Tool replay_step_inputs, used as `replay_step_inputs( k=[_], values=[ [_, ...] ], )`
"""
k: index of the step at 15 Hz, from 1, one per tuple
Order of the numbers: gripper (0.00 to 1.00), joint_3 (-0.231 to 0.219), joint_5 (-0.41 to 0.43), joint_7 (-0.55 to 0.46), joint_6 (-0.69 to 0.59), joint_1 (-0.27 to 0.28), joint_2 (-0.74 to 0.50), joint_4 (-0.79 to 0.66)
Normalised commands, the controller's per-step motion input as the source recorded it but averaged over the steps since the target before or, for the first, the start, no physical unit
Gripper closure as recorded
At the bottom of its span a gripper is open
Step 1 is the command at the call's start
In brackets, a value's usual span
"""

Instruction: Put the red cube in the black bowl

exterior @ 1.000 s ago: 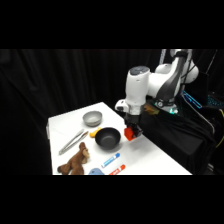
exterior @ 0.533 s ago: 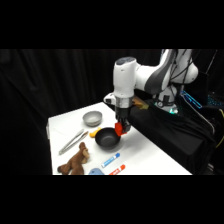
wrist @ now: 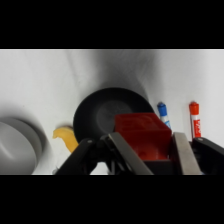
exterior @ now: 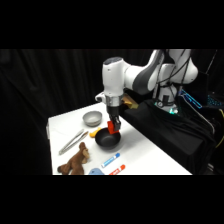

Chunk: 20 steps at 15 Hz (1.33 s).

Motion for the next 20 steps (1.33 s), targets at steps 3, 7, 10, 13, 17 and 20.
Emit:
replay_step_inputs(
  k=[3,7,10,13,17,20],
  values=[
    [0.74,-0.059,-0.058,-0.09,0.24,-0.046,0.30,0.22],
    [0.74,-0.082,-0.070,-0.04,0.27,0.008,0.29,0.21],
    [0.74,-0.091,-0.032,-0.04,0.16,0.046,0.24,0.19],
    [0.74,-0.091,-0.008,-0.06,0.11,0.065,0.17,0.15],
    [0.09,-0.108,-0.015,-0.05,0.08,0.082,0.12,0.14],
    [0.00,-0.135,-0.046,-0.03,0.01,0.094,0.04,0.12]
  ],
)
